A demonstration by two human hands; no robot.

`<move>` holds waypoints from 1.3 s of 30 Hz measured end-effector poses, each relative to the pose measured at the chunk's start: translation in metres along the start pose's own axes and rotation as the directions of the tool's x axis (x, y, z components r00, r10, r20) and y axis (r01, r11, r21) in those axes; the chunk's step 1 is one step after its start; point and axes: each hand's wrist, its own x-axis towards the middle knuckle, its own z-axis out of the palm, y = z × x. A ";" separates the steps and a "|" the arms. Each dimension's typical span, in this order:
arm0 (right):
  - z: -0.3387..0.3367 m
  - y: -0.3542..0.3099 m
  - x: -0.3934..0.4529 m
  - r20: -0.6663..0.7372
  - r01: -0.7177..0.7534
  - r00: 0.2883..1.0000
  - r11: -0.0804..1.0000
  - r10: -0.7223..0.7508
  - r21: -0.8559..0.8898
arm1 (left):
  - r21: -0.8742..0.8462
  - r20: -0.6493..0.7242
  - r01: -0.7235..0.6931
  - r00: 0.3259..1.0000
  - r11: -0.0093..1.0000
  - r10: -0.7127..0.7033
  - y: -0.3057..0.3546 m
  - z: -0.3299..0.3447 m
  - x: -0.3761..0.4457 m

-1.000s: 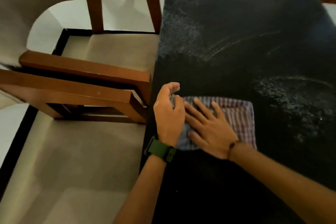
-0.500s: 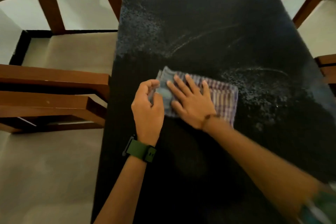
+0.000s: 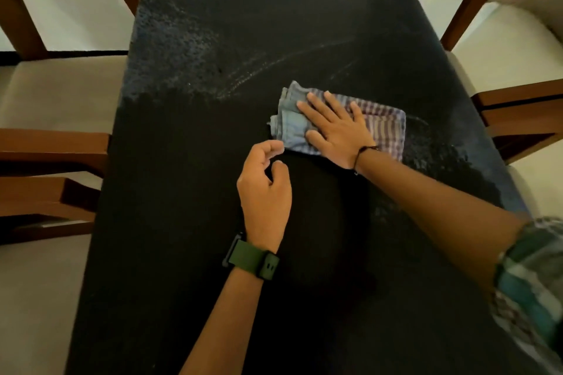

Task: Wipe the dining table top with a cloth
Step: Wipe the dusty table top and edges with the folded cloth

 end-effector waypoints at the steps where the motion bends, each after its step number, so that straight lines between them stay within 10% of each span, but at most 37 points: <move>1: -0.001 -0.003 -0.003 -0.002 -0.009 1.000 1.000 0.009 0.011 | 0.002 0.007 0.002 1.000 1.000 -0.002 0.001 0.002 -0.003; 12: 0.030 -0.007 -0.141 0.041 0.334 0.942 0.942 -0.334 -0.016 | 0.054 0.060 -0.055 0.997 0.997 0.052 0.013 0.006 -0.003; 24: 0.002 0.017 -0.039 0.030 -0.004 1.000 0.998 0.002 0.057 | 0.087 0.181 -0.119 0.978 0.989 0.102 0.017 0.049 -0.037; 32: 0.045 -0.004 -0.214 0.003 0.194 0.981 0.980 -0.195 0.048 | 0.107 0.188 -0.149 0.974 0.983 0.127 0.038 0.068 -0.046; 39: 0.024 0.053 -0.125 -0.034 0.218 0.976 0.974 -0.216 0.056 | 0.197 0.176 -0.141 0.979 0.970 0.106 0.029 0.086 -0.036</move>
